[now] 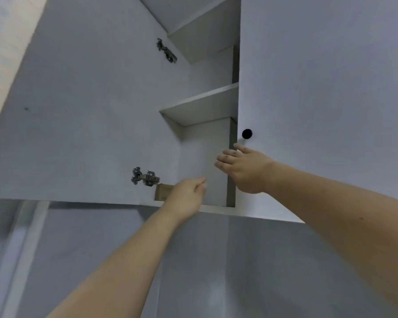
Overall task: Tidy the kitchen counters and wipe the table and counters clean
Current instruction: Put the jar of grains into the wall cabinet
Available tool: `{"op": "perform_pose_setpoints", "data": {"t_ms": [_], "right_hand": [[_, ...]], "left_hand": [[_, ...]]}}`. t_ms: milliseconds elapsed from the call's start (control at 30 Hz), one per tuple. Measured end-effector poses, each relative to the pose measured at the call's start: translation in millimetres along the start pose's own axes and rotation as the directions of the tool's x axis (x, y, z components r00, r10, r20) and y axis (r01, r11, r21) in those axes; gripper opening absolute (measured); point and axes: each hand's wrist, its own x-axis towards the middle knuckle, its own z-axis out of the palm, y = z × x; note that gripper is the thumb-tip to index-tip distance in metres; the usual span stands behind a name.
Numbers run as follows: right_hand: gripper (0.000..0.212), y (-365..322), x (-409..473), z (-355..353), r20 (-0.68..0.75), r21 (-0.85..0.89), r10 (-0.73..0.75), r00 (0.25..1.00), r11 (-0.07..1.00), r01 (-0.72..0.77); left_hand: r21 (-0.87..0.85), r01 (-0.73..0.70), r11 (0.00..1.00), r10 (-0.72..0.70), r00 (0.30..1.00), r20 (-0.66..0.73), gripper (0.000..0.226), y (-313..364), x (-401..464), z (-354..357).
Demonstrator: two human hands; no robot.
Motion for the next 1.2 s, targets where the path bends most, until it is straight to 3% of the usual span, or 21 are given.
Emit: {"op": "perform_pose_setpoints", "data": {"t_ms": [133,267,367,633,800,1000,1100,1200], "right_hand": [[0.056,28.5,-20.7,11.8,0.107,-0.156,-0.001,0.994,0.988,0.018],[0.059,35.7,-23.1,7.9,0.133,-0.22,-0.005,0.991,0.975,0.034],[0.059,31.4,-16.5,10.2,0.132,-0.237,0.013,0.991,0.971,0.019],[0.049,20.2,-9.0,-2.6,0.04,-0.177,0.022,0.999,0.984,-0.015],[0.047,14.6,-28.0,-33.4,-0.023,-0.147,-0.021,0.999,0.989,0.018],[0.046,-1.5,-69.0,-89.7,-0.16,0.062,0.04,0.986,0.998,-0.031],[0.051,-11.1,-97.3,-115.7,-0.245,0.218,0.181,0.952,0.967,-0.128],[0.05,-16.2,-128.3,-146.1,-0.212,0.438,0.376,0.902,0.862,-0.256]], "left_hand": [[-0.234,0.03,0.972,-0.002,0.993,0.122,0.031,21.5,-0.9,64.6],[-0.459,0.069,0.886,-0.091,0.995,-0.026,0.026,27.9,1.5,89.6],[-0.632,0.112,0.767,-0.146,0.989,-0.001,0.027,29.0,0.8,92.3],[-0.788,0.21,0.578,-0.234,0.969,0.086,0.034,26.2,-5.0,72.0],[-0.823,0.253,0.508,-0.241,0.959,0.147,0.014,29.5,-22.8,42.0],[-0.849,0.269,0.454,-0.178,0.961,0.21,0.016,50.1,-62.0,-6.3],[-0.852,0.27,0.448,-0.178,0.961,0.211,0.015,66.0,-80.4,-25.5],[-0.857,0.27,0.438,-0.161,0.962,0.221,0.011,88.3,-105.9,-43.2]]}}
